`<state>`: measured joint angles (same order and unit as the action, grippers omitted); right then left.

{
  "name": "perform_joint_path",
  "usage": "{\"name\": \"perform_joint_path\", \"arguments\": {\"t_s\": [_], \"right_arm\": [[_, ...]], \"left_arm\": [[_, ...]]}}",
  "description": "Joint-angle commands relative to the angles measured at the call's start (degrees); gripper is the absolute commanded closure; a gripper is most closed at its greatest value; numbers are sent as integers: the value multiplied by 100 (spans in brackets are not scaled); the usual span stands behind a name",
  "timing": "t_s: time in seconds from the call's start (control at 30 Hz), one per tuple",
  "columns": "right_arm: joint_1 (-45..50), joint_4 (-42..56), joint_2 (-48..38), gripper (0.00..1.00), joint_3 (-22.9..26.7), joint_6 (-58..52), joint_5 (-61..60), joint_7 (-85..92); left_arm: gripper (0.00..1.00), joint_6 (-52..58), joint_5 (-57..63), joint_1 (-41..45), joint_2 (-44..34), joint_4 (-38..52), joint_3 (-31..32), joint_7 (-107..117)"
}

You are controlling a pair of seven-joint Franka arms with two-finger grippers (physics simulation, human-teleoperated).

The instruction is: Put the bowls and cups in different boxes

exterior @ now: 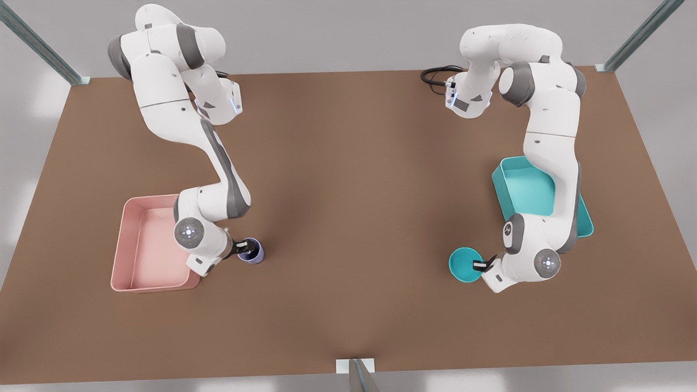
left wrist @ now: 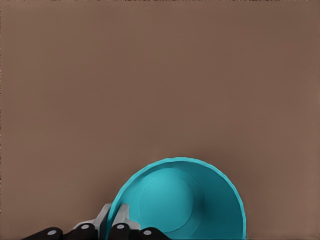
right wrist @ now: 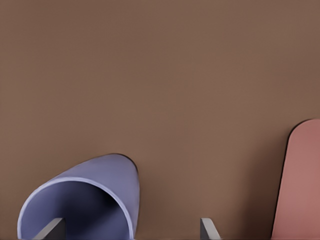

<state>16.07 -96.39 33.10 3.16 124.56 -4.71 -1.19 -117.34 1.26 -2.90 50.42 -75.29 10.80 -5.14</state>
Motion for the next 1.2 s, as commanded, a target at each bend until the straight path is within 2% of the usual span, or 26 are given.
{"name": "perform_joint_path", "arguments": {"t_s": [0.0, 0.13, 0.23, 0.3, 0.33, 0.37, 0.4, 0.5, 0.7, 0.83, 0.9, 1.03, 1.07, 1.1, 1.17], "right_arm": [[2, -73, 12, 0, 0, 174, -12, -373], [19, -205, 117, 0, 0, 314, -3, -373], [37, -205, 249, 0, 0, 323, -3, -373], [37, -205, 258, 0, 0, 323, -3, -373], [37, -205, 267, 22, 0, 332, -3, -365], [37, -196, 267, 49, 0, 323, 5, -356], [37, -188, 267, 60, 0, 323, 5, -356], [46, -109, 275, 79, 0, 253, 14, -347], [90, 32, 144, 79, 0, 121, -12, -356], [-235, 234, -524, 79, 35, -406, -21, 584], [-508, 621, -691, 79, 53, -1179, -3, 1138], [-1220, 814, -779, 79, 246, -1856, 85, 2500], [-1238, 814, -762, 79, 413, -1909, 278, 2650], [-1325, 814, -718, 79, 528, -1900, 331, 2861], [-1554, 814, -534, 79, 545, -1804, 427, 2923]], "left_arm": [[79, 255, -65, 0, -50, 15, 1, -198], [79, 580, -65, 35, -260, 15, 1, 38], [79, 1432, -47, 52, -1349, -3, -148, 759], [79, 1539, -39, 44, -2351, -731, -649, 804], [79, 1548, -39, 18, -2817, -1206, -1053, 787], [79, 1539, -47, -79, -2941, -1348, -1423, 751], [79, 1539, -47, -176, -2941, -1356, -1599, 751], [79, 1522, -47, -369, -2950, -1593, -2047, 339], [79, 168, -39, -405, -3082, -3254, -2197, 189], [79, -544, 32, -449, -2924, -3765, -2355, 92], [79, -579, 32, -449, -2827, -3896, -2364, 92], [79, -579, 32, -492, -2599, -3949, -2364, 92], [54, -553, 32, -492, -2599, -3949, -2364, 92], [0, -500, 32, -492, -2634, -3940, -2364, 92], [0, -123, 32, -475, -2818, -3861, -2364, 92]]}}
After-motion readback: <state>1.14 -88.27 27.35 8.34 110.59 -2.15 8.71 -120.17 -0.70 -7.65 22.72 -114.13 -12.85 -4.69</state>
